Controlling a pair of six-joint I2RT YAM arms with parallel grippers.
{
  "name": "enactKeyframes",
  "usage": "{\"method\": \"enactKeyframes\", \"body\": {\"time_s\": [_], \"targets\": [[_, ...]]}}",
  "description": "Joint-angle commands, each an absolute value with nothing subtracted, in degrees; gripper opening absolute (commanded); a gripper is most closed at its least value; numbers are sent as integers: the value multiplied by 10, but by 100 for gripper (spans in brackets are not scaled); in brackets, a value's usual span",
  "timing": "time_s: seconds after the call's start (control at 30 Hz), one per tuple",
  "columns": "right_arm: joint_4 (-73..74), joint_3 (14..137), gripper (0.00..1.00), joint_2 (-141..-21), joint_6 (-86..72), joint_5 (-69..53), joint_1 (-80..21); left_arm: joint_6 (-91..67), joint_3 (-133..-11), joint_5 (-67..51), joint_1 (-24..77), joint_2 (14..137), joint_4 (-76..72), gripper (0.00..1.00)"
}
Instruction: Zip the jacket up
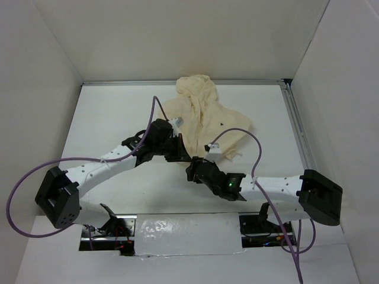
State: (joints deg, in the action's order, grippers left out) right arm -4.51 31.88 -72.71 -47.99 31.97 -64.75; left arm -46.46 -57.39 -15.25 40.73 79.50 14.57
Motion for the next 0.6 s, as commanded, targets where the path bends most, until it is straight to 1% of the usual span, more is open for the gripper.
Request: {"method": "enactKeyframes", "body": {"time_s": [0.0, 0.03, 0.07, 0.1, 0.2, 0.27, 0.33, 0.37, 0.4, 0.43, 0.47, 0.57], "targets": [[-131, 341, 61, -733, -508, 392, -655, -468, -581, -161, 409, 773, 134, 0], [-128, 342, 59, -736, -509, 399, -653, -468, -581, -161, 409, 773, 135, 0], [-128, 342, 54, -736, -502, 398, -650, -468, -580, -159, 409, 772, 135, 0], [-132, 340, 42, -737, -498, 382, -647, -469, -578, -158, 409, 771, 135, 0], [-115, 345, 26, -729, -490, 352, -646, -470, -577, -155, 410, 771, 132, 0], [-89, 352, 6, -720, -480, 333, -650, -467, -577, -154, 409, 772, 133, 0], [-70, 360, 6, -695, -464, 277, -646, -464, -578, -148, 409, 773, 135, 0], [-40, 370, 2, -678, -448, 239, -641, -463, -580, -136, 409, 776, 140, 0], [12, 387, 0, -667, -416, 161, -612, -460, -582, -122, 409, 778, 143, 0], [12, 387, 0, -667, -419, 160, -612, -460, -582, -122, 409, 780, 145, 0], [21, 394, 0, -653, -408, 96, -601, -459, -582, -118, 409, 780, 146, 0], [64, 407, 0, -633, -380, 6, -537, -450, -580, -105, 410, 780, 153, 0]]}}
